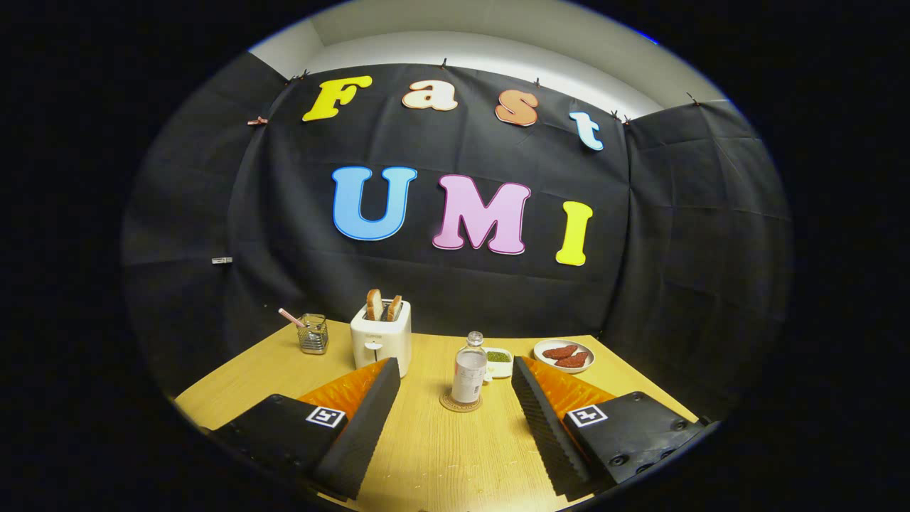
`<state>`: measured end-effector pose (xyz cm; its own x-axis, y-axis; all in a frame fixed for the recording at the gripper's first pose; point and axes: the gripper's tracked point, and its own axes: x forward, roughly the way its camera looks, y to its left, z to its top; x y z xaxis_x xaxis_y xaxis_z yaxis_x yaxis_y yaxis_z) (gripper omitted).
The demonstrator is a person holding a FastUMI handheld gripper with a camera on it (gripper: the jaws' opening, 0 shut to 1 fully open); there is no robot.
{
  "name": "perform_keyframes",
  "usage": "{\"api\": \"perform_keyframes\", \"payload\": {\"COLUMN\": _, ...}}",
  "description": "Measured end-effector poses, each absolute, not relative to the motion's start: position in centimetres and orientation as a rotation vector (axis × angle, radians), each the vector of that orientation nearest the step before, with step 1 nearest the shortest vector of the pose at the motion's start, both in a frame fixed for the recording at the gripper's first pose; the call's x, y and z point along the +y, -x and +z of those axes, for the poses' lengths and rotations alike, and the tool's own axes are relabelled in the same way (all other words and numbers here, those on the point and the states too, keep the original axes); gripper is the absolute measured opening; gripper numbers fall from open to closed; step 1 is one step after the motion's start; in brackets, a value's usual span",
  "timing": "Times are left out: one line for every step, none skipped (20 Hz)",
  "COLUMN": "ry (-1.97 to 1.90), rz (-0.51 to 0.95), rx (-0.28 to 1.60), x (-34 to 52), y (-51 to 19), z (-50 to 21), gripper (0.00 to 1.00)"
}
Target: Take the bottle from table, then pour the juice into the cup, finally place the bottle on the coaster
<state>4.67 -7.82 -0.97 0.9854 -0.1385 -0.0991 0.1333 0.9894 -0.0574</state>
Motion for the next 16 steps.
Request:
{"api": "perform_keyframes", "payload": {"ry": 0.047, "rz": -0.133, "rx": 0.101, "x": -7.7, "y": -4.5, "z": -0.7, "gripper": 0.97}}
{"api": "perform_keyframes", "payload": {"ry": 0.041, "rz": -0.133, "rx": 0.100, "x": -7.5, "y": -4.4, "z": -0.4, "gripper": 0.97}}
{"api": "perform_keyframes", "payload": {"ry": 0.031, "rz": -0.130, "rx": 0.095, "x": -7.3, "y": -4.4, "z": -0.2, "gripper": 0.97}}
{"api": "perform_keyframes", "payload": {"ry": 0.023, "rz": -0.126, "rx": 0.091, "x": -7.1, "y": -4.5, "z": 0.0, "gripper": 0.97}}
{"api": "perform_keyframes", "payload": {"ry": 0.019, "rz": -0.125, "rx": 0.092, "x": -7.0, "y": -4.5, "z": 0.0, "gripper": 0.97}}
{"api": "perform_keyframes", "payload": {"ry": 0.017, "rz": -0.125, "rx": 0.092, "x": -7.1, "y": -4.5, "z": 0.1, "gripper": 0.97}}
{"api": "perform_keyframes", "payload": {"ry": 0.017, "rz": -0.124, "rx": 0.089, "x": -7.1, "y": -4.5, "z": 0.3, "gripper": 0.97}}
{"api": "perform_keyframes", "payload": {"ry": 0.018, "rz": -0.126, "rx": 0.085, "x": -7.2, "y": -4.5, "z": 0.5, "gripper": 0.97}}
{"api": "perform_keyframes", "payload": {"ry": 0.019, "rz": -0.128, "rx": 0.083, "x": -7.4, "y": -4.4, "z": 0.6, "gripper": 0.97}}
{"api": "perform_keyframes", "payload": {"ry": 0.019, "rz": -0.133, "rx": 0.082, "x": -7.6, "y": -4.2, "z": 0.6, "gripper": 0.97}}
{"api": "perform_keyframes", "payload": {"ry": 0.016, "rz": -0.139, "rx": 0.080, "x": -7.7, "y": -3.9, "z": 0.6, "gripper": 0.97}}
{"api": "perform_keyframes", "payload": {"ry": 0.012, "rz": -0.143, "rx": 0.079, "x": -7.9, "y": -3.7, "z": 0.7, "gripper": 0.97}}
{"api": "perform_keyframes", "payload": {"ry": 0.008, "rz": -0.146, "rx": 0.078, "x": -8.0, "y": -3.4, "z": 0.7, "gripper": 0.97}}
{"api": "perform_keyframes", "payload": {"ry": 0.004, "rz": -0.150, "rx": 0.081, "x": -8.1, "y": -3.1, "z": 0.7, "gripper": 0.97}}
{"api": "perform_keyframes", "payload": {"ry": 0.000, "rz": -0.152, "rx": 0.084, "x": -8.2, "y": -2.8, "z": 0.7, "gripper": 0.97}}
{"api": "perform_keyframes", "payload": {"ry": 0.001, "rz": -0.154, "rx": 0.084, "x": -8.3, "y": -2.6, "z": 0.9, "gripper": 0.97}}
